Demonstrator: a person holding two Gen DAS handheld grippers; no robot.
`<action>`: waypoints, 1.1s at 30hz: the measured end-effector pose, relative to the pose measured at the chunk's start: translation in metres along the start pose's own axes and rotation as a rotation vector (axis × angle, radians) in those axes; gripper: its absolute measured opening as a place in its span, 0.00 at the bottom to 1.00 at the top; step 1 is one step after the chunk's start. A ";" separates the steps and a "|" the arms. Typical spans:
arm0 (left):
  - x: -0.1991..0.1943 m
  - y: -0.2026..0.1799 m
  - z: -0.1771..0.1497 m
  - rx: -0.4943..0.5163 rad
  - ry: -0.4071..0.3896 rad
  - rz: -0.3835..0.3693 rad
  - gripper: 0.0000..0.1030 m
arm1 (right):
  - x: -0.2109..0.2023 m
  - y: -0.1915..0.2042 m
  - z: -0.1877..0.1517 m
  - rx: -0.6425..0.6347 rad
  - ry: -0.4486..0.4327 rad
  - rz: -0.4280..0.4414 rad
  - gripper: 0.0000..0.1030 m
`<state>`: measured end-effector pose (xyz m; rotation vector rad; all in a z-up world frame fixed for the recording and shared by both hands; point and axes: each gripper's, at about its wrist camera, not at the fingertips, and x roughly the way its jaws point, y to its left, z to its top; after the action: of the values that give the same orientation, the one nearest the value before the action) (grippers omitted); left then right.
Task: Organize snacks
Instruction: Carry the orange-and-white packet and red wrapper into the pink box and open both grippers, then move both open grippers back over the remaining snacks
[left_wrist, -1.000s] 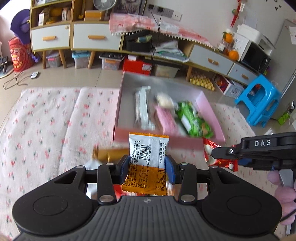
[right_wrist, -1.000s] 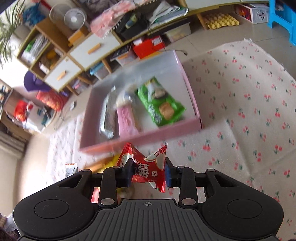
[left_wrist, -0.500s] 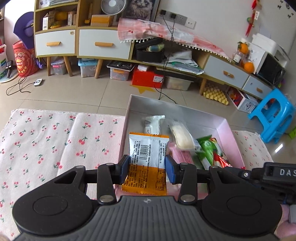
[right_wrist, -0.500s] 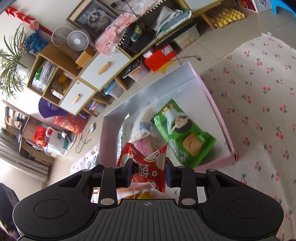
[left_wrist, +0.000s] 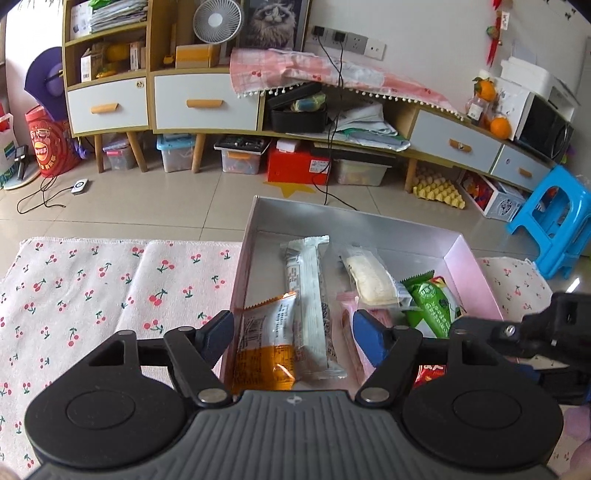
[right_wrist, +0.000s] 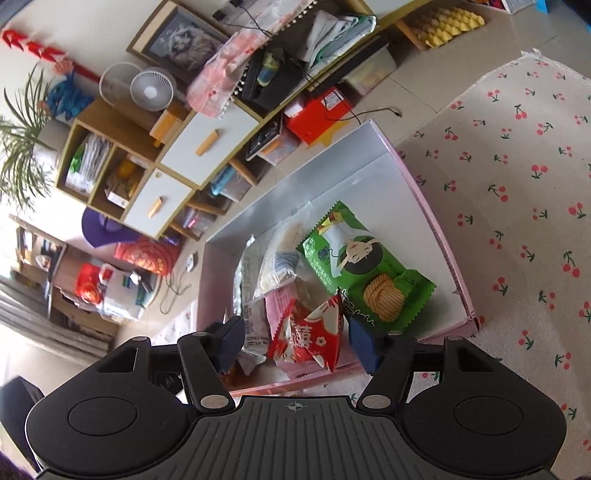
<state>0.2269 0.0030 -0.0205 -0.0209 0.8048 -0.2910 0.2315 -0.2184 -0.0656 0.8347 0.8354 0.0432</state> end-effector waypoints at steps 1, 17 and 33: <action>0.000 0.000 0.000 0.000 0.001 0.001 0.68 | -0.001 -0.001 0.000 0.002 0.000 -0.002 0.62; -0.040 0.006 -0.010 0.005 0.021 -0.002 0.82 | -0.046 0.017 -0.014 -0.037 -0.018 -0.009 0.73; -0.081 0.031 -0.046 -0.011 0.013 0.072 0.98 | -0.081 0.024 -0.058 -0.185 0.017 -0.086 0.84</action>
<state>0.1485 0.0580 0.0003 0.0002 0.8184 -0.2186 0.1439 -0.1930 -0.0198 0.6249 0.8682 0.0507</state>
